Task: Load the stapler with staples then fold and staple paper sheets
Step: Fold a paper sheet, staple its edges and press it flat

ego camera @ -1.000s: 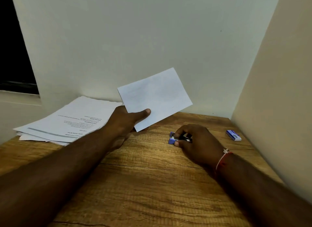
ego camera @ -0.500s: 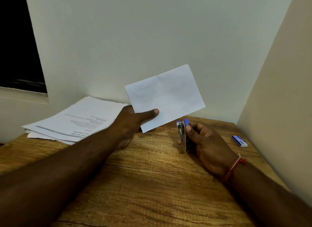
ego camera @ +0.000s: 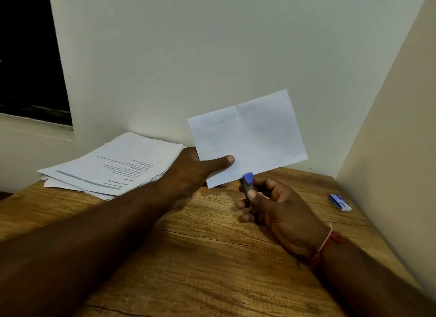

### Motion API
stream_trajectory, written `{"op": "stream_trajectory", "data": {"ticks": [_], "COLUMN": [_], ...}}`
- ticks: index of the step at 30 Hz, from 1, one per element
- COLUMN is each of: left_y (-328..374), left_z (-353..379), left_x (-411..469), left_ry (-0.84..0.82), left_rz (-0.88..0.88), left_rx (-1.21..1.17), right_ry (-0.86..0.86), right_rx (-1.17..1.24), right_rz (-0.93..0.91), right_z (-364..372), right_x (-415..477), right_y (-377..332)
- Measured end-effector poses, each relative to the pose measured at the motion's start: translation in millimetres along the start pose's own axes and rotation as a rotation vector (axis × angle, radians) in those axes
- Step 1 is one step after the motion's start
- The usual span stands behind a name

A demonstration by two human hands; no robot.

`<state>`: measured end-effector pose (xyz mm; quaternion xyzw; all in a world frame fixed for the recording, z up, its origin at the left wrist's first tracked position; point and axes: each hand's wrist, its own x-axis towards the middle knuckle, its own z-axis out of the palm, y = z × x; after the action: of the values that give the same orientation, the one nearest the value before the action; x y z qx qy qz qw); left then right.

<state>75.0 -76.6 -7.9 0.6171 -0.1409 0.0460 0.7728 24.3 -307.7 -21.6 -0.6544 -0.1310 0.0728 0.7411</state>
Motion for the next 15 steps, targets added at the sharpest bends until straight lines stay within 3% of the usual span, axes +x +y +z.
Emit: {"op": "stream_trajectory", "data": {"ticks": [15], "left_y": [-4.2], "left_z": [14.0], "left_x": [-5.2], "left_ry": [0.012], "left_rz": [0.097], "left_rx": [0.055], "right_ry": [0.045], "right_rx": [0.001], "right_rz": [-0.065], "right_z": [8.9], "right_x": [-0.3], "right_y": [0.1]}}
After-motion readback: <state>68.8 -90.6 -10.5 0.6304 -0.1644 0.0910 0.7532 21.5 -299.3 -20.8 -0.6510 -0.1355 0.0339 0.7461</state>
